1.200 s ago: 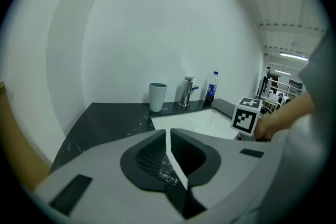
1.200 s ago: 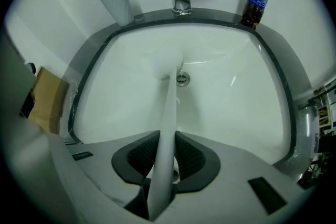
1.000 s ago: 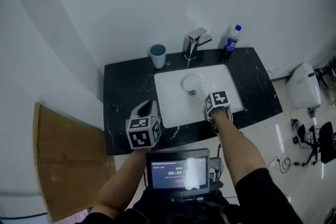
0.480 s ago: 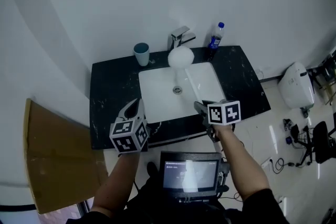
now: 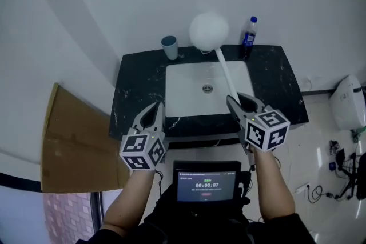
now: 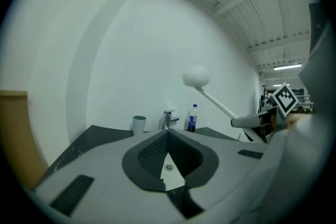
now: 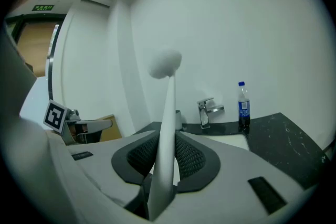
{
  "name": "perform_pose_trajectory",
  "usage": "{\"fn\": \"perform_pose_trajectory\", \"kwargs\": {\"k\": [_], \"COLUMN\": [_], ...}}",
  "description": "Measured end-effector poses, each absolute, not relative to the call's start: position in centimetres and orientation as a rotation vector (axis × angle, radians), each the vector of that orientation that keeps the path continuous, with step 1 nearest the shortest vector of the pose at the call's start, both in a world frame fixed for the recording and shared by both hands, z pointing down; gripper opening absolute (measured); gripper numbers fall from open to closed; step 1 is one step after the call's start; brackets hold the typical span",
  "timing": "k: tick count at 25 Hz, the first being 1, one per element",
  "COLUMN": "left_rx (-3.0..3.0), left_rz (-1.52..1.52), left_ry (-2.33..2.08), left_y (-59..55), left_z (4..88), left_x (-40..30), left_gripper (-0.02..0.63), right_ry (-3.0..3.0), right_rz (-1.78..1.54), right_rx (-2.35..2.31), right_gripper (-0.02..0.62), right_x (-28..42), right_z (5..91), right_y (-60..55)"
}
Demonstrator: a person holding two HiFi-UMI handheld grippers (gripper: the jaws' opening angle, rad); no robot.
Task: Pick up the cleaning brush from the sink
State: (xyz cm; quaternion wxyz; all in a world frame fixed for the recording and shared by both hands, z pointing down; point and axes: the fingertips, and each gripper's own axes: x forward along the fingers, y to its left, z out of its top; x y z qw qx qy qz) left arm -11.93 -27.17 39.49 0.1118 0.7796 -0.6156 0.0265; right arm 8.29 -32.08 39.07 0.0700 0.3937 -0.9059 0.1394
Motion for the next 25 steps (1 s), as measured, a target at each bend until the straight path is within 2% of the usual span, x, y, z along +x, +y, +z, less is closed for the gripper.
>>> {"fn": "perform_pose_trajectory", "kwargs": {"k": [12,25], "left_rx": [2.290,2.347], "left_rz": [0.082,0.054], "left_ry": [-1.884,-1.853], "left_y": [-24.3,-24.5], "left_z": [37.8,37.3], "left_x": [-15.8,-15.6], "left_gripper": [0.000,0.000], "right_ry": [-2.799,-2.800], "right_rz": [0.244,0.113], "right_rx": [1.350,1.527], "right_gripper": [0.066,0.066], "right_x": [7.3,7.2], "right_z": [36.3,35.1], "right_y": [-28.4,-27.3]}}
